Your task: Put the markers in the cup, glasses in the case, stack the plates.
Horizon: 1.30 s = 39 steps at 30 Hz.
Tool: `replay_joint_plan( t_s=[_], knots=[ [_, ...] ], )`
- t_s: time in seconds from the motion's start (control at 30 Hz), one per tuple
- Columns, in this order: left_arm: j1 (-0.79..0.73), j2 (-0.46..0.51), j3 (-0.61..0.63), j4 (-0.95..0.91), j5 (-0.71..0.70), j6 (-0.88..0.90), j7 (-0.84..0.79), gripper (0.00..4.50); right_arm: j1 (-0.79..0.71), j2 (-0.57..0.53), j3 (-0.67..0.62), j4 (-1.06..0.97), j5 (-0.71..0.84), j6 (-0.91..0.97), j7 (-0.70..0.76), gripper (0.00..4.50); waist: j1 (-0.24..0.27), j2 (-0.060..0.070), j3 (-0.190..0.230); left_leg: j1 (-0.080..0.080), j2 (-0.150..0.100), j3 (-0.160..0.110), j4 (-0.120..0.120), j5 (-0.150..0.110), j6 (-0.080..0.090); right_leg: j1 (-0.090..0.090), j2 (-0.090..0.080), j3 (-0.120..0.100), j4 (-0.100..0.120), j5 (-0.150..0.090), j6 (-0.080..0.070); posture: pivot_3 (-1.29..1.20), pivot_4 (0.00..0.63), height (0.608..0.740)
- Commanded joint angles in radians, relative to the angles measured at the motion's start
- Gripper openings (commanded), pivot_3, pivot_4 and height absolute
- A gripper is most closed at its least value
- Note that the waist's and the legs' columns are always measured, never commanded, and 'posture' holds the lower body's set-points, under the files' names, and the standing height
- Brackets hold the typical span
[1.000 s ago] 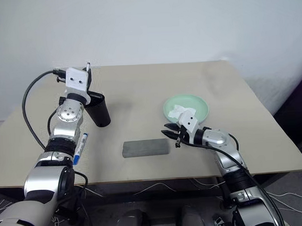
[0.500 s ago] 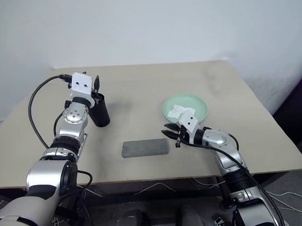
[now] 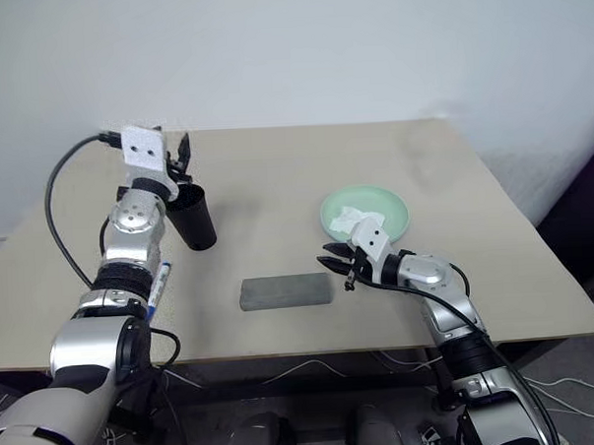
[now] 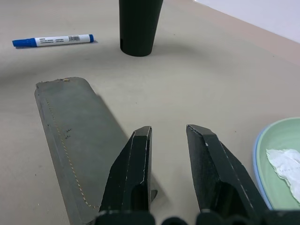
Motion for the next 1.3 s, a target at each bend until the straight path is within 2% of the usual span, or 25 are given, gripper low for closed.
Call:
replay_joint_plan(
  t_s=[0.03, 0.17, 0.33, 0.43, 0.53, 0.73, 0.87, 1.07, 1.3],
  knots=[
    [0.063, 0.060, 0.057, -0.324, -0.050, 0.316, 0.001, 2.26, -0.022, -0.006, -0.020, -0.022, 0.014, -0.011, 0.003, 1.23, -0.009, 0.000, 0.000, 0.000, 0.001, 0.001, 0.000, 0.000, 0.000, -0.001, 0.000, 0.000, 0.000, 0.000, 0.000, 0.00, 0.000, 0.729],
    [0.171, 0.100, 0.109, -0.651, -0.108, 0.724, -0.006, 2.26, -0.027, -0.002, -0.012, -0.009, 0.014, -0.015, 0.014, 1.23, -0.019, 0.000, 0.000, 0.000, 0.000, -0.001, -0.001, 0.000, 0.000, -0.001, 0.001, 0.000, 0.001, 0.000, 0.001, 0.00, 0.000, 0.729],
    [0.297, 0.174, 0.120, -0.959, -0.156, 1.125, -0.062, 2.26, -0.037, 0.001, -0.007, 0.011, 0.013, -0.022, 0.035, 1.23, -0.021, 0.000, 0.000, 0.000, 0.000, -0.001, 0.000, 0.000, 0.000, 0.000, 0.001, 0.000, 0.001, 0.000, 0.001, 0.00, 0.000, 0.729],
    [0.379, 0.213, 0.136, -1.103, -0.197, 1.314, -0.102, 2.26, -0.041, 0.003, -0.004, 0.021, 0.012, -0.027, 0.044, 1.23, -0.021, 0.000, 0.000, 0.001, 0.001, -0.001, 0.000, 0.000, 0.000, 0.000, 0.001, 0.000, 0.001, 0.000, 0.000, 0.00, 0.000, 0.729],
    [0.488, 0.208, 0.194, -1.179, -0.200, 1.439, -0.084, 2.26, -0.049, 0.006, -0.002, 0.036, 0.011, -0.034, 0.052, 1.23, -0.022, 0.001, 0.000, 0.002, 0.001, 0.000, -0.001, 0.000, -0.001, 0.000, 0.001, 0.000, 0.001, 0.000, -0.001, 0.00, 0.000, 0.729],
    [0.643, 0.147, 0.173, -1.190, -0.193, 1.470, -0.082, 2.26, -0.057, 0.010, 0.005, 0.052, 0.006, -0.045, 0.059, 1.23, -0.018, 0.000, 0.000, 0.001, 0.002, -0.001, -0.001, 0.000, -0.001, 0.000, 0.001, 0.000, 0.001, 0.000, -0.001, 0.00, 0.000, 0.729],
    [0.690, 0.118, 0.162, -1.162, -0.192, 1.449, -0.087, 2.26, -0.053, 0.009, 0.003, 0.046, 0.008, -0.044, 0.056, 1.23, -0.019, 0.000, 0.000, 0.001, 0.003, 0.000, -0.001, 0.000, -0.001, -0.001, 0.001, 0.000, 0.000, 0.000, -0.001, 0.00, 0.000, 0.729],
    [0.697, 0.102, 0.152, -1.084, -0.189, 1.411, -0.091, 2.26, -0.037, 0.007, 0.002, 0.028, 0.009, -0.037, 0.048, 1.23, -0.020, 0.000, 0.000, 0.001, 0.009, 0.001, -0.001, 0.000, -0.001, -0.002, 0.001, 0.000, 0.000, 0.000, -0.001, 0.00, 0.000, 0.729],
    [0.623, 0.106, 0.114, -0.941, -0.178, 1.310, -0.111, 2.26, -0.025, 0.015, 0.005, 0.018, 0.007, -0.035, 0.035, 1.23, -0.017, 0.001, 0.000, 0.001, 0.009, 0.001, -0.002, 0.000, -0.001, -0.002, 0.001, 0.000, 0.000, 0.000, -0.001, 0.00, 0.000, 0.729]
  ],
)
